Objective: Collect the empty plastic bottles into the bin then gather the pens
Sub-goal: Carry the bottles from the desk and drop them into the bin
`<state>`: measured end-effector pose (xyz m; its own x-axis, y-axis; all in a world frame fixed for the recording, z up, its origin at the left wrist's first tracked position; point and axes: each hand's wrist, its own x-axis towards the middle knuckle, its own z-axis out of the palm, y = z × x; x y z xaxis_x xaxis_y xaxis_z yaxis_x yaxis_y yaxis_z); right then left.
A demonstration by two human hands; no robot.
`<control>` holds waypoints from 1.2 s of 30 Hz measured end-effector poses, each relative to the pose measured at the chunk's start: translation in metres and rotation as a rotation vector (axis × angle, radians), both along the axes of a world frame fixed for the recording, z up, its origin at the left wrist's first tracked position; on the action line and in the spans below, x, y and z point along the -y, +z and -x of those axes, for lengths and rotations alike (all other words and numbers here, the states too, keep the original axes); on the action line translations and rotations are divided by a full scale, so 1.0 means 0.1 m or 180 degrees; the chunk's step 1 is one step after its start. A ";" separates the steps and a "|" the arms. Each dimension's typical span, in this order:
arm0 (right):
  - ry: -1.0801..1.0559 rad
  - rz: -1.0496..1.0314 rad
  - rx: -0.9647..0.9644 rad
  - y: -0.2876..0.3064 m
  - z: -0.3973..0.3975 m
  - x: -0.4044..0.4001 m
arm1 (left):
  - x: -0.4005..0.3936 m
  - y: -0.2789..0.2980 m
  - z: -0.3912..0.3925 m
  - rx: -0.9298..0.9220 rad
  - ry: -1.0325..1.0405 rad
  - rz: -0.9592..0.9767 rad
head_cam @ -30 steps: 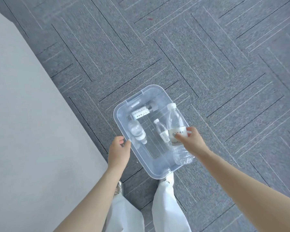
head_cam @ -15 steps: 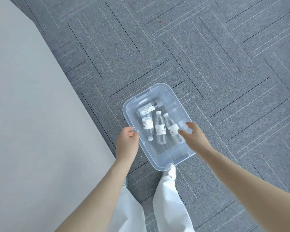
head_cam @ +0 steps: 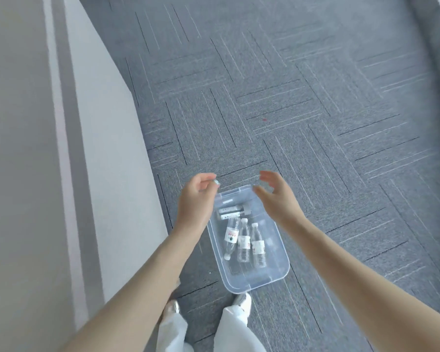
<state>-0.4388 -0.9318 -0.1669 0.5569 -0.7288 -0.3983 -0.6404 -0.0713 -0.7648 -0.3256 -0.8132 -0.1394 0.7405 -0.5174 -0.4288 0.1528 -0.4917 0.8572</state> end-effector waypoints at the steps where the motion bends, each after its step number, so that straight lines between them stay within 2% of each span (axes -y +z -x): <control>1: 0.0105 0.0070 0.0062 0.20 -0.07 -0.02 | -0.05 0.20 -0.05 0.0068 0.0056 0.0109; 10: 0.0822 0.0639 0.0743 1.93 -0.67 -0.49 | -1.00 1.62 -0.44 0.0358 0.0827 0.0696; 16: 0.1165 0.0889 0.1107 2.64 -0.93 -1.31 | -2.16 2.28 -0.60 0.0654 0.1172 0.0877; 26: 0.1557 0.0707 0.1579 3.22 -1.16 -3.18 | -4.53 2.92 -0.54 0.1147 0.1904 0.0826; 36: 0.2269 0.0565 0.1752 3.48 -1.25 -4.50 | -5.80 3.16 -0.31 0.1384 0.2233 0.0817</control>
<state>-0.3140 -0.4818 0.1813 0.9761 -0.1651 0.1413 0.0517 -0.4552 -0.8889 -0.2944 -0.2328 0.1763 0.9963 0.0787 0.0343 -0.0189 -0.1897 0.9817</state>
